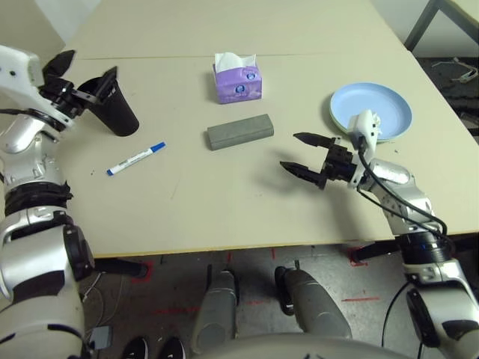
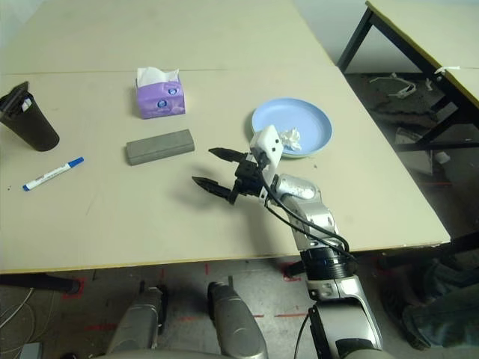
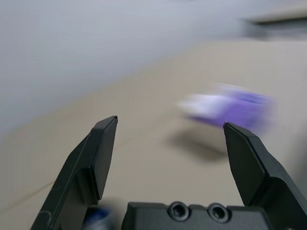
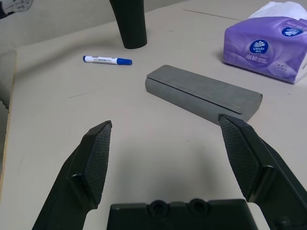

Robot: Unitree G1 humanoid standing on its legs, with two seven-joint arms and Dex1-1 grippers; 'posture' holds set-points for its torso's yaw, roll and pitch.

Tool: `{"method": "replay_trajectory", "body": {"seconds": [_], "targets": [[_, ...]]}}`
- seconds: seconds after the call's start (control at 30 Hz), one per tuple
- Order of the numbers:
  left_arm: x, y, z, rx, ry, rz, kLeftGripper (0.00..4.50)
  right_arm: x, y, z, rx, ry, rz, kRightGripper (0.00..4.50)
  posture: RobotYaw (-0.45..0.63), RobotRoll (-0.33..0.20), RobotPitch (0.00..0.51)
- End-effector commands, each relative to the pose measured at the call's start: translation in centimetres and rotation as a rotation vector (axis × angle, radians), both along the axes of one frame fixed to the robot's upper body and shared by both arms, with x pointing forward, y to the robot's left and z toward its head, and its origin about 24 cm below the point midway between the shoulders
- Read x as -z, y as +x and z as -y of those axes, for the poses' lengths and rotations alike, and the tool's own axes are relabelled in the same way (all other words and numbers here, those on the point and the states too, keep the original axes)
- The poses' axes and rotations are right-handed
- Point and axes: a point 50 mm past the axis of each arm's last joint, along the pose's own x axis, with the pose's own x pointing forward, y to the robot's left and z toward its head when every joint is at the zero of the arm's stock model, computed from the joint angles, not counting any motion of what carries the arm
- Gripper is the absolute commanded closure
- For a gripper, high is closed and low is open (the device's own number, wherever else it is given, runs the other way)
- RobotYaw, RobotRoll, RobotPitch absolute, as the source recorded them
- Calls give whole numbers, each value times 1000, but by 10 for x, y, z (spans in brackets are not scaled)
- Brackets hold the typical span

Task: Organize and tidy the items on the table.

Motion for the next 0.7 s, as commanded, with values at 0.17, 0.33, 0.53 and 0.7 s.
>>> {"method": "replay_trajectory", "body": {"seconds": [0.17,0.33,0.53,0.7], "targets": [[45,-25,-16,2,318,-483,22,4,-2,-2,-8,-10,2,0,-169,0,211],[54,-47,-38,-92,314,-675,22,8,-3,-3,-18,-11,-2,0,-163,0,211],[56,-58,-58,-222,293,-754,22,7,-3,-9,-37,5,0,0,-156,0,207],[60,-54,-61,-280,287,-734,22,6,-3,-10,-43,4,7,0,-162,0,205]]}}
